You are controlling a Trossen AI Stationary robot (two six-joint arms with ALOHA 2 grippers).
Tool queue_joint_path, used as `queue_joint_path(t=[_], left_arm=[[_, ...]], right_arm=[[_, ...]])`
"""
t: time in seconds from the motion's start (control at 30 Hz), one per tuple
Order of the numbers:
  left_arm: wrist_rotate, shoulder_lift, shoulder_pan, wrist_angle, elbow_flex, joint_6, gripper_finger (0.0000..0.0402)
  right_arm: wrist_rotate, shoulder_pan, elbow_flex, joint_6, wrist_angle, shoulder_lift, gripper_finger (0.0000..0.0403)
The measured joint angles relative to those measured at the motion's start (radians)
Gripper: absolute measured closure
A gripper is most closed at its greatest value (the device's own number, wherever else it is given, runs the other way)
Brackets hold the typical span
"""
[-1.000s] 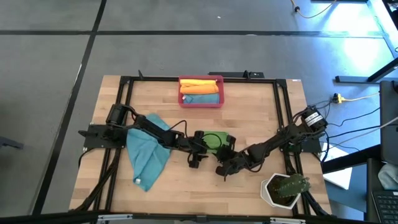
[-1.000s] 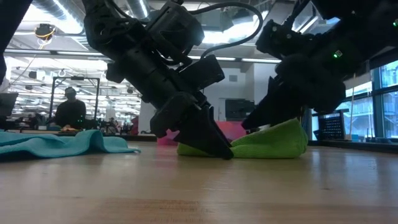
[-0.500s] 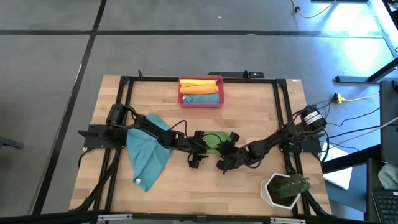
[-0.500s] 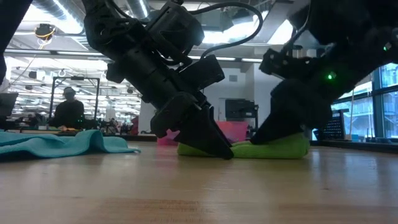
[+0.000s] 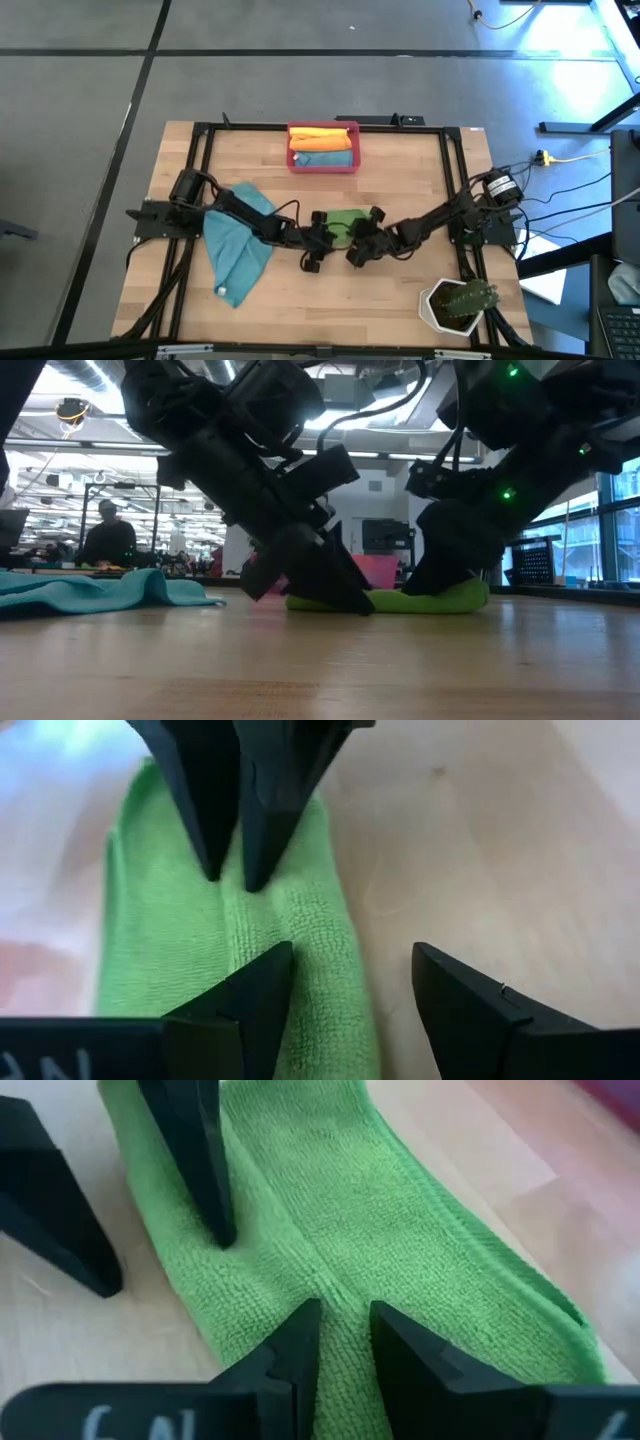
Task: Roll microfiber towels into tight, uniform cylinder then place into a basket
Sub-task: Roll the green microfiber towel
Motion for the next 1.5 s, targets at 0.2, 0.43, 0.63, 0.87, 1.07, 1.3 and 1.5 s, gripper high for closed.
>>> queue_joint_path(t=[0.2, 0.43, 0.63, 0.87, 1.07, 1.3, 1.5], left_arm=[[-0.087, 0.0, -0.014, -0.004, 0.0, 0.055, 0.0209], [-0.139, 0.0, -0.013, -0.029, 0.0, 0.105, 0.025], [-0.14, 0.0, -0.013, -0.035, 0.0, 0.114, 0.0299], [-0.142, 0.0, -0.016, -0.036, 0.0, 0.121, 0.0365], [-0.11, 0.0, -0.016, -0.035, 0.0, 0.116, 0.0395], [-0.043, 0.0, -0.015, -0.077, 0.032, 0.032, 0.0399], [0.124, -0.002, 0.007, -0.144, 0.074, -0.08, 0.04]], right_arm=[[-0.011, -0.004, 0.0, 0.021, 0.0, 0.0, 0.0309], [-0.03, -0.004, 0.0, 0.021, 0.0, 0.0, 0.0309], [-0.036, -0.004, 0.0, 0.021, 0.0, 0.0, 0.0309], [-0.032, -0.004, 0.0, 0.021, 0.0, 0.0, 0.0309], [0.014, -0.003, 0.005, -0.017, -0.004, -0.002, 0.0308], [0.027, 0.014, 0.053, -0.112, -0.1, -0.042, 0.0308], [0.157, 0.08, 0.078, -0.108, -0.239, -0.133, 0.0308]])
